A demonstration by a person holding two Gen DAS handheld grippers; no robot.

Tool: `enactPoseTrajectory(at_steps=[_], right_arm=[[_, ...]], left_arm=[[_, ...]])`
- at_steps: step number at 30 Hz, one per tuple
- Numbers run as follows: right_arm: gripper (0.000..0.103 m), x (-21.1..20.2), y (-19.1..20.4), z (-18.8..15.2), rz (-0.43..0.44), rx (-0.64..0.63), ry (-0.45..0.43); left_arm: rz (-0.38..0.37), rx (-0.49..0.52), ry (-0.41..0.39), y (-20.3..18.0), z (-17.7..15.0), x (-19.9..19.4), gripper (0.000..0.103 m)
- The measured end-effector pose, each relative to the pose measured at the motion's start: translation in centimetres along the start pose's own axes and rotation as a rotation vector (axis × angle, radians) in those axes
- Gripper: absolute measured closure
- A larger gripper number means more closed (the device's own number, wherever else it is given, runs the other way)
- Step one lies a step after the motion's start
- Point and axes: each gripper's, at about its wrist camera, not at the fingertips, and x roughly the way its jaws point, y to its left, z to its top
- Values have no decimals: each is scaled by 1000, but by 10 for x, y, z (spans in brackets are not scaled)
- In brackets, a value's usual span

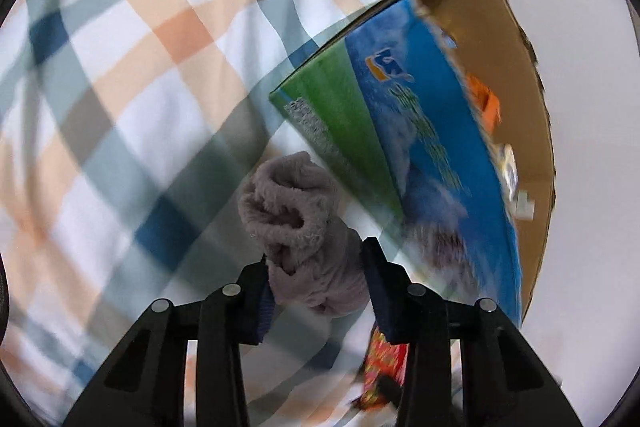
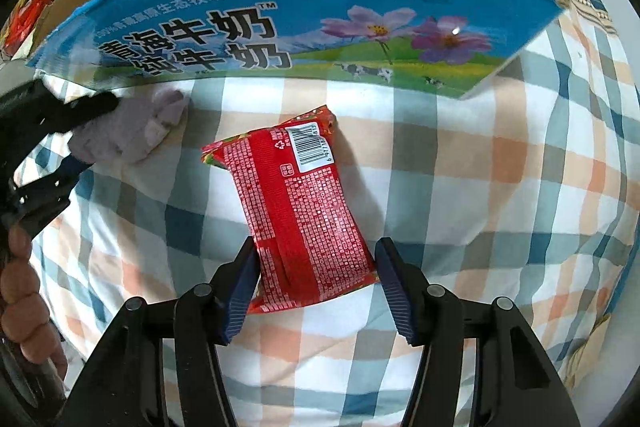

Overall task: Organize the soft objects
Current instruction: 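Grasp the lilac sock with the left gripper while the right grasps the red pack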

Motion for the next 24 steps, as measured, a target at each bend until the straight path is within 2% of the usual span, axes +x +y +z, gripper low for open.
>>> enactPoseTrajectory(at_steps=[2, 4, 6, 8, 10, 14, 16, 20, 24], right_arm=[[44, -3, -2, -2, 7, 10, 26], [44, -3, -1, -3, 19, 2, 45], [44, 2, 4, -1, 25, -18, 59], [44, 6, 9, 2, 13, -37, 57], [43, 14, 12, 8, -8, -41, 57], [44, 29, 16, 14, -19, -40, 83], [46, 34, 14, 16, -16, -20, 91], [52, 29, 5, 15, 0, 17, 90], [53, 9, 3, 18, -4, 34, 58]], left_arm=[[17, 58, 27, 4, 2, -15, 66], [100, 139, 73, 5, -5, -19, 66], [148, 181, 134, 9, -11, -12, 66], [176, 178, 166, 12, -8, 0, 62], [162, 152, 175, 13, -11, 8, 59], [185, 149, 166, 14, -1, 24, 60], [197, 168, 156, 8, -5, 23, 64], [238, 251, 102, -9, -13, 4, 66], [305, 396, 9, -45, -29, -27, 66]])
